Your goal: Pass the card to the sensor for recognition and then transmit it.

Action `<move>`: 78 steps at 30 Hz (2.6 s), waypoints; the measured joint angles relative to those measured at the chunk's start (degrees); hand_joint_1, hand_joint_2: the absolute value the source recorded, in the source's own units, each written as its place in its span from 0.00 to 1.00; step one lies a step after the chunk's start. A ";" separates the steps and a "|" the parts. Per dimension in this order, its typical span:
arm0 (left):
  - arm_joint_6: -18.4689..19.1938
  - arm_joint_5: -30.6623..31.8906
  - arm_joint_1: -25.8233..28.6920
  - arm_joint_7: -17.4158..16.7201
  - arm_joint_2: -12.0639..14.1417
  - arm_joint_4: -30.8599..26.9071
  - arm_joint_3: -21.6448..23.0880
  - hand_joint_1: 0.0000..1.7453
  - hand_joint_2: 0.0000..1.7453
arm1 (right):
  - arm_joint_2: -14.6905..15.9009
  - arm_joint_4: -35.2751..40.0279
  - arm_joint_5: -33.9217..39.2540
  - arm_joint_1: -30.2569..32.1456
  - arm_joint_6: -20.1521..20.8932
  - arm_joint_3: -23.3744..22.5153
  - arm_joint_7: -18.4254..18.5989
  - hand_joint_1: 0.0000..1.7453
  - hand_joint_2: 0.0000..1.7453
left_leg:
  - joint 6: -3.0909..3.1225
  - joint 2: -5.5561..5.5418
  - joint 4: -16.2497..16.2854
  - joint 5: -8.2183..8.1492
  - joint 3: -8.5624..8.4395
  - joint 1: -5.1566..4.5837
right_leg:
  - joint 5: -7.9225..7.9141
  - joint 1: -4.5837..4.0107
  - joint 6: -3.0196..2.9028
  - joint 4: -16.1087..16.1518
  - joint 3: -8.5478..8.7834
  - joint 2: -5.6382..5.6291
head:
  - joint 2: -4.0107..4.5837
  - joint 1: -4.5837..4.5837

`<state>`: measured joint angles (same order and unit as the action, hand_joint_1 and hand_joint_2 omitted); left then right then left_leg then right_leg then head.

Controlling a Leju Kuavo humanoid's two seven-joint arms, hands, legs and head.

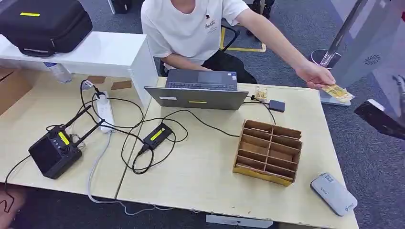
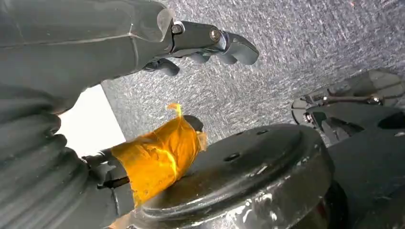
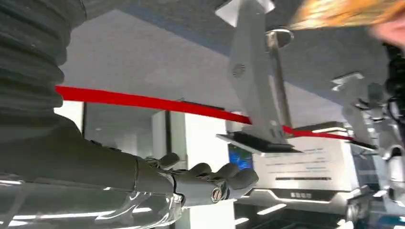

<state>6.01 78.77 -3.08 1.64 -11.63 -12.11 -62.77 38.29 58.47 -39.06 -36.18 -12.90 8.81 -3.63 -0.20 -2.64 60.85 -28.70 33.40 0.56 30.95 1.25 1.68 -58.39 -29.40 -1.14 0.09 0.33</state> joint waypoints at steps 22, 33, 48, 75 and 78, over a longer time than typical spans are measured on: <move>-1.05 1.31 -0.43 -3.34 -1.18 0.00 0.09 0.00 1.00 | -13.99 -8.92 2.14 -14.48 -8.94 15.43 1.27 0.00 1.00 | -0.17 0.00 0.02 0.12 0.03 0.04 | -0.06 0.04 -0.07 -0.15 -0.18 -0.04 | 0.00 0.02; -1.05 1.38 -0.44 -3.87 -1.22 0.00 0.09 0.00 1.00 | -14.09 -7.65 3.96 -12.34 -11.08 15.40 -0.11 1.00 1.00 | -0.18 0.02 0.03 0.13 0.03 0.05 | -0.09 0.04 -0.11 -0.16 -0.22 -0.06 | 0.00 0.04; -0.26 1.22 -0.43 -3.82 -1.25 0.00 0.09 0.00 1.00 | -13.92 -4.72 3.80 -10.62 -11.04 14.75 -0.26 1.00 1.00 | -0.18 0.04 0.03 0.13 0.03 0.05 | -0.10 0.04 -0.11 -0.16 -0.24 -0.08 | 0.00 0.02; -2.27 0.26 -0.17 -3.26 -1.31 0.00 0.07 0.00 1.00 | -1.72 13.08 -4.83 4.59 -13.09 9.63 1.83 1.00 1.00 | -0.20 0.02 0.04 0.14 0.08 0.06 | -0.15 0.02 -0.15 -0.10 -0.33 -0.04 | 0.00 0.02; -2.65 -0.72 -0.06 -2.64 -1.44 0.02 -0.09 0.00 1.00 | -0.23 18.28 -2.93 10.93 -13.51 6.37 0.74 1.00 1.00 | -0.20 -0.19 0.04 0.13 0.13 0.08 | -0.14 0.02 -0.14 -0.06 -0.29 0.15 | 0.00 0.04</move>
<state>3.36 78.05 -3.14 -1.00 -13.07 -12.09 -62.86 38.06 76.75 -41.98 -25.25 -26.40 15.18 -2.89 -0.39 -2.83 60.89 -28.57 33.53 0.64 30.81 1.27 1.54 -58.46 -29.69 -0.98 0.09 0.37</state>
